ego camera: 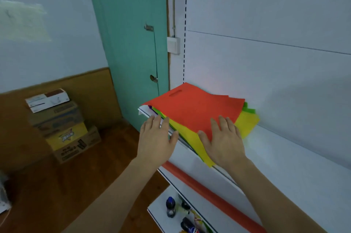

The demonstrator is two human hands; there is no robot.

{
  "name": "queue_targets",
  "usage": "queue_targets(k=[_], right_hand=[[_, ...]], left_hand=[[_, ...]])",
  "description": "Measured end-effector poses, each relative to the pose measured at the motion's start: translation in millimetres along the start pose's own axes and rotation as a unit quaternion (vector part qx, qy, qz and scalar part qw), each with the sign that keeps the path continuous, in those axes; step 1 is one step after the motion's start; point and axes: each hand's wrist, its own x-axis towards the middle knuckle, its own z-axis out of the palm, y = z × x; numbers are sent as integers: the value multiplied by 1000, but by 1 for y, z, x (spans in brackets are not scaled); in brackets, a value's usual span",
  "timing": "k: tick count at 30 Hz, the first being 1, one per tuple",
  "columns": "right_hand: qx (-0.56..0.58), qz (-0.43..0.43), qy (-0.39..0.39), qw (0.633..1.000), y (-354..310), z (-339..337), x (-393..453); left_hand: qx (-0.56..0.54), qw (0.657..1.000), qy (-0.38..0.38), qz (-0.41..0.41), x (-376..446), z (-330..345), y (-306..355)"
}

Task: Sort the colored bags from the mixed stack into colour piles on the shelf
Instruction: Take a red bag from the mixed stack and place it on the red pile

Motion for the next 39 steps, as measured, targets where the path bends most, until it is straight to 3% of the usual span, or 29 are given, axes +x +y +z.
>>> queue_targets(k=[7, 16, 22, 27, 31, 33, 35, 39], right_hand=[[-27, 26, -43, 998, -11, 18, 70], [-54, 97, -100, 989, -12, 33, 83], [-85, 252, -97, 959, -31, 24, 73], [-112, 362, -62, 924, -53, 17, 64], [-55, 398, -9, 916, -55, 9, 58], [-36, 442, -23, 896, -53, 5, 57], [-32, 467, -45, 882, -49, 2, 55], [9, 470, -31, 882, -42, -1, 55]], left_hand=[[12, 1000, 0, 27, 95, 11, -22], [43, 992, -42, 108, 150, 58, -42], [24, 978, -16, 208, 155, 67, -44], [-72, 960, -3, 269, 164, 62, -60], [-204, 947, 5, 249, 179, 56, -72], [-192, 956, -5, 221, 189, 53, -77], [-142, 975, -61, 157, 197, 51, -81], [-109, 979, -153, 75, 207, 51, -84]])
